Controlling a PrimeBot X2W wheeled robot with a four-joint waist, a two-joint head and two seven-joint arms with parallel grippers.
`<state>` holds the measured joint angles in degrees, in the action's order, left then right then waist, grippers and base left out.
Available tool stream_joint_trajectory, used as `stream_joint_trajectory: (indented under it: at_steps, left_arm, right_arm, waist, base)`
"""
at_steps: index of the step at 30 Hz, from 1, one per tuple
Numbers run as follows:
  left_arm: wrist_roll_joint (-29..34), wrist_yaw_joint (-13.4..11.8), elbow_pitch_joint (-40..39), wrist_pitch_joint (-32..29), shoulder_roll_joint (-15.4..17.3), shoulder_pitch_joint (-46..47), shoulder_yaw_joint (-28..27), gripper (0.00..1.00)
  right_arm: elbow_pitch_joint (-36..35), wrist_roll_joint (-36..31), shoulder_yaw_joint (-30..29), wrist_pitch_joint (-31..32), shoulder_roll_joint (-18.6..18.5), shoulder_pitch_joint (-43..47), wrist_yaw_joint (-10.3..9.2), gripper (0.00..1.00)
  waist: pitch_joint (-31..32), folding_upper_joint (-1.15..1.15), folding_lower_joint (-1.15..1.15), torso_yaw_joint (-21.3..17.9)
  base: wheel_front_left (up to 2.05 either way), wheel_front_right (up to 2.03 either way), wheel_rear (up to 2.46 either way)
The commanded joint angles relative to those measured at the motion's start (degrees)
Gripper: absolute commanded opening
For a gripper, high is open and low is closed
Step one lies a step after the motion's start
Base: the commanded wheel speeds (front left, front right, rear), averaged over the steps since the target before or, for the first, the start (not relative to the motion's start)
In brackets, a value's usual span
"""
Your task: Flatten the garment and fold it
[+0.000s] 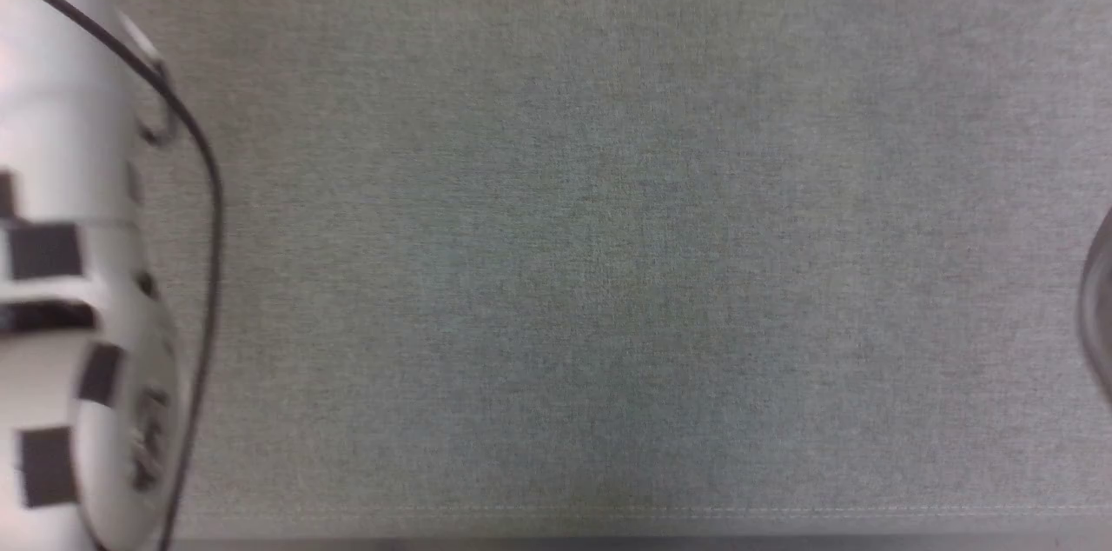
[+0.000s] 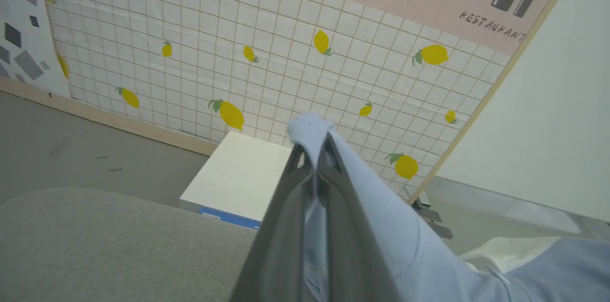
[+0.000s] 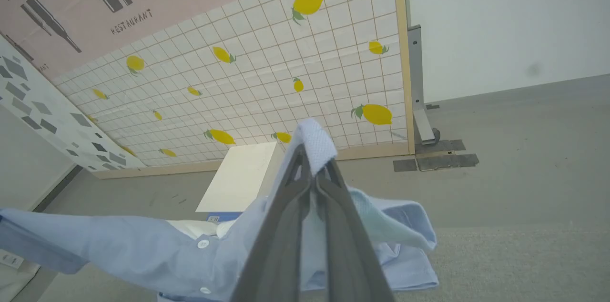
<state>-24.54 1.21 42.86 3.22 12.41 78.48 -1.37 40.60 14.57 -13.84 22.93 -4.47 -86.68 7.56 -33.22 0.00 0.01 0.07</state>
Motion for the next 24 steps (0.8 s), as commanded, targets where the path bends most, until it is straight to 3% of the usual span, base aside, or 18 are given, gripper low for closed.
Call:
stream_joint_trajectory:
  at_steps: [1,7,15,24]
  left_arm:
    - [-0.89,0.95,1.07,0.91,-1.06,-3.20,0.03,0.00]
    - [-3.35,4.04,5.66,3.56,-4.51,-16.11,0.83,0.00]
    - [-6.67,5.95,6.77,5.45,-6.15,-36.85,2.48,0.00]
    - [-11.68,6.19,-1.05,2.64,-6.11,-58.33,2.59,0.00]
  right_arm:
    - [-0.63,1.56,1.19,-0.28,-0.43,3.78,-0.08,0.00]
    - [-3.93,9.44,6.93,-0.73,-1.55,21.29,-0.08,0.00]
    - [-11.48,15.91,15.87,-2.47,-5.26,48.59,-0.08,0.00]
    - [-17.36,17.95,13.58,-3.53,-8.57,71.14,-0.08,0.00]
  waist:
    - [4.34,0.00,-0.01,1.28]
    - [12.63,0.00,-0.01,2.10]
    - [23.14,0.00,-0.01,1.44]
    - [30.63,0.00,-0.01,1.27]
  base:
    - [0.00,0.00,0.00]
    - [0.00,0.00,0.00]
    - [0.00,0.00,0.00]
    - [0.00,0.00,0.00]
